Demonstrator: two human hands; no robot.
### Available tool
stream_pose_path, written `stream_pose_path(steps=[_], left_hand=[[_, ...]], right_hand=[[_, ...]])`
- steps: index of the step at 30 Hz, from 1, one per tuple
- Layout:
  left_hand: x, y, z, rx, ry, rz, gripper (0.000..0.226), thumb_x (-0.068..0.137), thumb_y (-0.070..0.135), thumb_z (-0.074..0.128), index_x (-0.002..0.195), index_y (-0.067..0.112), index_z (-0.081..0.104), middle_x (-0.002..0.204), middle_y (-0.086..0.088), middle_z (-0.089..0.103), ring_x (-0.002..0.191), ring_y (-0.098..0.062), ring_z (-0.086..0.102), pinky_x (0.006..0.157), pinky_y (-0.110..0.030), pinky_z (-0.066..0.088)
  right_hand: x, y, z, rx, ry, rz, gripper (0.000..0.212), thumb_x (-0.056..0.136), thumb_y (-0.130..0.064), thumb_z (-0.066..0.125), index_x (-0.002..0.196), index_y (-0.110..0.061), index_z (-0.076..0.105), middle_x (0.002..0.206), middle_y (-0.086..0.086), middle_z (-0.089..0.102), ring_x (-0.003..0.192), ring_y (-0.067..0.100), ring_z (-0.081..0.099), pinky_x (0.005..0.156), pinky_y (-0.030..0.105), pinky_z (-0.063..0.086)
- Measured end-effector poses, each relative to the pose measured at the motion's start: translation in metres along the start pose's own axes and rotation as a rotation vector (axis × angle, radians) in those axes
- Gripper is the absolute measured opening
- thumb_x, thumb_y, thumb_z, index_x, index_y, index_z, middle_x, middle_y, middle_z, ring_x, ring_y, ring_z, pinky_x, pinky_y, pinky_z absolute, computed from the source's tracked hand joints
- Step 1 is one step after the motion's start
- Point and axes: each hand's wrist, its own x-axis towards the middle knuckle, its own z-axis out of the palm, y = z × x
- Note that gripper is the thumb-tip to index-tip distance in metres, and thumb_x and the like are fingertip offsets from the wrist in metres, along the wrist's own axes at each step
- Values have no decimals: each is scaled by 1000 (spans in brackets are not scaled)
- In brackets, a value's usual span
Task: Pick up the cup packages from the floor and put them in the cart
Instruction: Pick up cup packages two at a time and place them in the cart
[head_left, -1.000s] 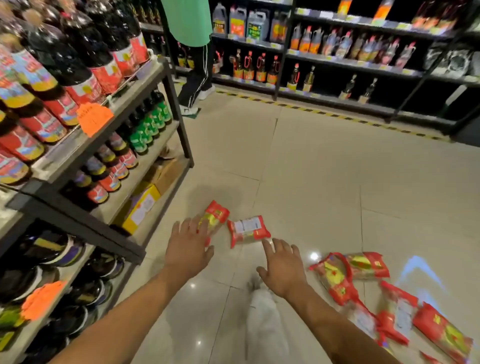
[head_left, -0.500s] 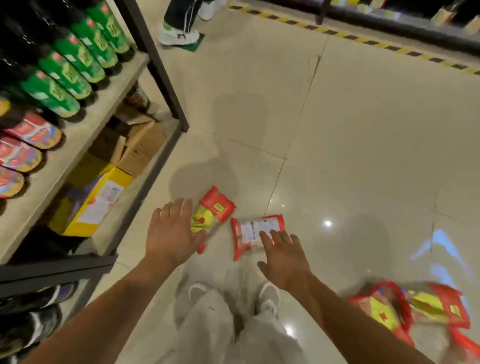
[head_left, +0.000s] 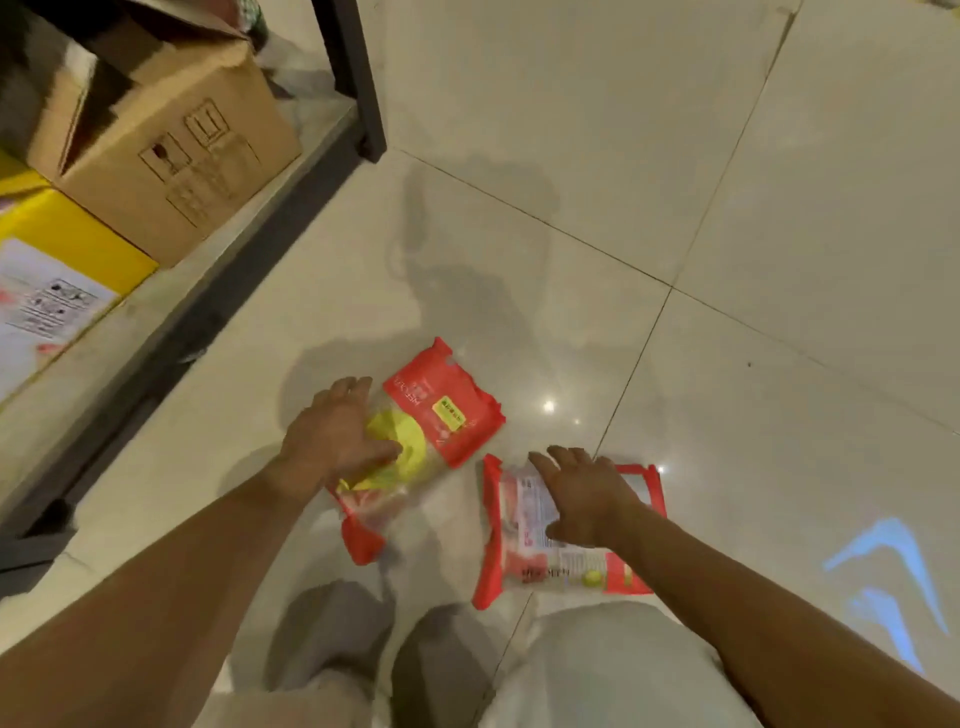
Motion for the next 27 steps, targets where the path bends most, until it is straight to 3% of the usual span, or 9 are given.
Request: stream_pose_path(steps=[3,5,9,14,18,22,23,25,27], left_hand=[[42,-9,18,-169,-75,-55,126,59,55,89,158,15,23,159,-9,38,141,-32,42,113,-45,41],[58,-16,31,-314,-166,-107,117,58,46,95,152,13,33,141,-6,57,125,-28,57,107,-40,46],[55,-28,53,-474,-234,-142,98,32,57,97,116,21,60,106,4,74,94,-17,71,91,-39,58],[-17,-23,50,-621,-45,-240,77,51,41,97,112,21,55,101,1,70,86,-19,69,83,-42,57],[-90,-22,-11,-922,105,-339,73,57,35,97,116,22,56,102,0,72,87,-23,73,85,-47,59],[-195,-12,-103,-1063,173,-349,81,45,46,99,115,26,63,100,1,78,86,-21,77,81,-48,63],[-227,-9,-126,-1095,187,-357,77,46,43,99,112,26,61,100,0,77,87,-22,76,80,-47,62],[-300,0,-178,-1157,231,-356,66,55,29,98,107,26,58,99,-1,76,88,-22,75,78,-42,61],[-371,7,-223,-1206,266,-354,68,54,27,98,110,24,60,99,-2,77,88,-21,76,76,-41,62]], right_hand=[[32,16,12,42,-142,12,92,77,-43,84,152,-18,37,141,7,55,129,29,52,110,45,40],[45,23,15,128,-240,15,89,68,-39,92,143,-21,49,131,1,61,121,24,58,105,39,46],[43,20,24,187,-311,-2,94,61,-34,96,143,-25,50,133,1,61,125,24,57,107,37,46],[-26,13,15,177,-35,78,91,66,-56,84,140,-21,43,128,3,54,118,24,49,93,38,51],[-113,16,-56,575,296,261,81,62,-56,84,124,-17,50,111,2,54,107,24,54,80,36,49],[-207,3,-152,876,504,335,71,55,-60,90,108,-27,56,101,-3,63,91,16,64,78,41,56],[-237,-10,-184,924,551,301,63,57,-56,93,104,-31,57,98,-5,64,89,12,65,77,38,56],[-299,-42,-247,1004,599,231,47,68,-25,94,92,-34,55,90,-9,60,80,-3,65,71,23,52],[-355,-75,-300,1086,622,166,43,73,-8,89,90,-30,56,87,-8,64,76,-8,67,68,14,52]])
